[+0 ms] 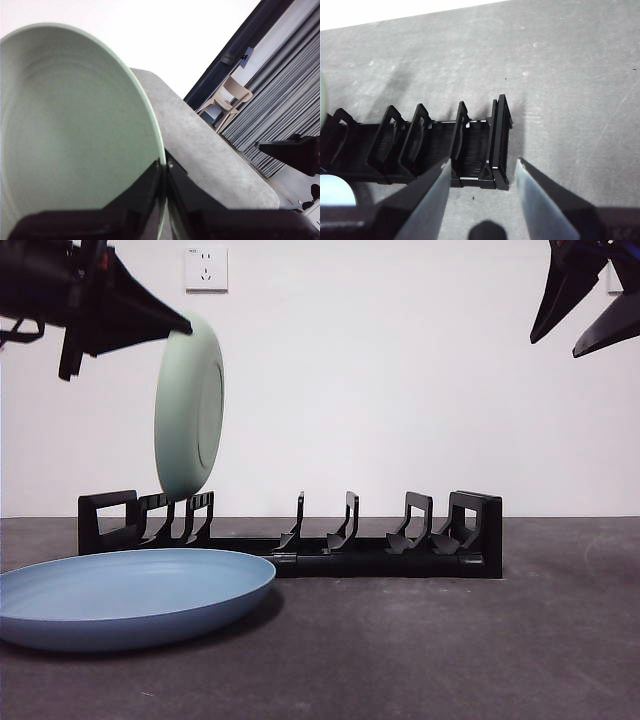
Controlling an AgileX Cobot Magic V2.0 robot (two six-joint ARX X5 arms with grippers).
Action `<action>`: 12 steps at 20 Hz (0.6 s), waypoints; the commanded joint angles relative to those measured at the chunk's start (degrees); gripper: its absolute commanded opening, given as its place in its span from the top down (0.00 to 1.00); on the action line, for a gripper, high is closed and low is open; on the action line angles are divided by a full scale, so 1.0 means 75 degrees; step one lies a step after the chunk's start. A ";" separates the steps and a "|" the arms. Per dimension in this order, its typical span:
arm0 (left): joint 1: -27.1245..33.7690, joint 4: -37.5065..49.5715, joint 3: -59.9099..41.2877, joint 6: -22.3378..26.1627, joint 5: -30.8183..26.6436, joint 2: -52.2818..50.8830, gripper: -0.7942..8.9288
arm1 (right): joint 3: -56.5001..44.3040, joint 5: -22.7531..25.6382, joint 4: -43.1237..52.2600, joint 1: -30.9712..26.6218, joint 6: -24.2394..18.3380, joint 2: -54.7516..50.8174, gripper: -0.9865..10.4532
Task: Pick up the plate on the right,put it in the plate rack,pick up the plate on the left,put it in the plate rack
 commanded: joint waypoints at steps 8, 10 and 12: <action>0.0122 0.0166 0.0047 0.0227 -0.0017 0.0787 0.93 | 0.0017 0.0015 0.0050 0.0003 0.0052 -0.0003 0.72; 0.0119 0.0061 0.0047 0.0230 -0.0032 0.1052 0.93 | 0.0017 0.0015 0.0050 0.0003 0.0052 -0.0003 0.72; 0.0119 -0.0294 0.0047 0.0536 -0.0323 0.1145 0.93 | 0.0017 0.0000 0.0044 0.0003 0.0052 -0.0003 0.72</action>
